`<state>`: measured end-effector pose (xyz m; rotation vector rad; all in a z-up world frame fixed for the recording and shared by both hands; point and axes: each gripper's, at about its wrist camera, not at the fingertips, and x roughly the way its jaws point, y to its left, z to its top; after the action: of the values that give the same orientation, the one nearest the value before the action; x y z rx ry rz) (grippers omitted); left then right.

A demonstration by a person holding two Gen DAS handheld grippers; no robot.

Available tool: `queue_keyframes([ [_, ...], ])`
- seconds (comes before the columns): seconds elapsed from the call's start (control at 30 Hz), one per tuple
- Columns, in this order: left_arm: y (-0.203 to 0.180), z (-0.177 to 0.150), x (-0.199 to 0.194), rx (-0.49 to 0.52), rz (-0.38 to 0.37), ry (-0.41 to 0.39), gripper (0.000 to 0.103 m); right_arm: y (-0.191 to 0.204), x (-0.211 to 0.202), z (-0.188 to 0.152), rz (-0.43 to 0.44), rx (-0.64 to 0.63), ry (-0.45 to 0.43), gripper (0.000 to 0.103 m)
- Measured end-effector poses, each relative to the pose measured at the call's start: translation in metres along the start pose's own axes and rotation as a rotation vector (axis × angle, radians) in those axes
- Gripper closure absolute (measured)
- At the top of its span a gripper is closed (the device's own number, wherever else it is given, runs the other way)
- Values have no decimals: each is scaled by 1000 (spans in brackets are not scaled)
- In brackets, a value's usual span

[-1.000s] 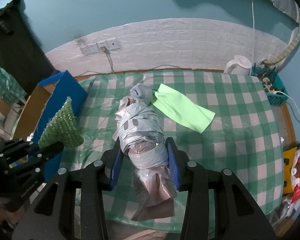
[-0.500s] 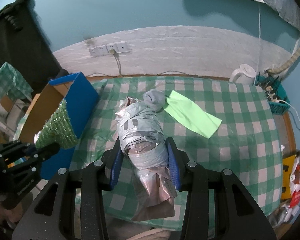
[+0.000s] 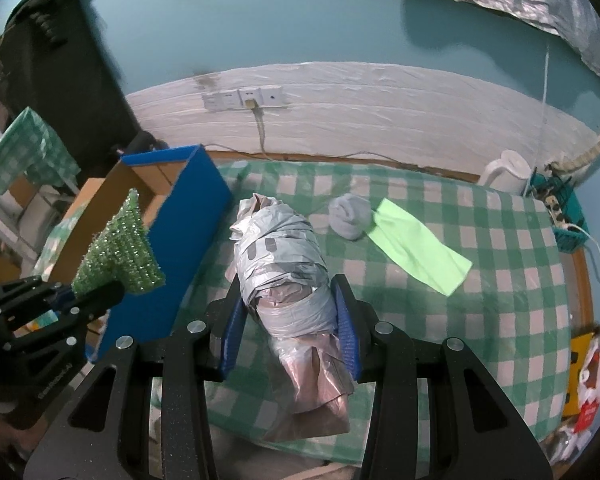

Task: Organize soft objects
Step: 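Lift the green scrubber with the left tool while the right tool carries the taped bundle to the box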

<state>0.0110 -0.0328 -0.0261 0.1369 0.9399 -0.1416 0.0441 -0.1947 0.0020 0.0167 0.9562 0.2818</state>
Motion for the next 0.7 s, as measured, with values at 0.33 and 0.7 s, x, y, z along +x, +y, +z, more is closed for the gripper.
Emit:
queue_keyframes([
  [0.33, 34, -5, -12, -49, 25, -23, 92, 42, 10, 14, 36, -50, 1, 62],
  [0.7, 77, -12, -14, -128, 59, -21, 92, 87, 27, 24, 74, -111, 16, 62],
])
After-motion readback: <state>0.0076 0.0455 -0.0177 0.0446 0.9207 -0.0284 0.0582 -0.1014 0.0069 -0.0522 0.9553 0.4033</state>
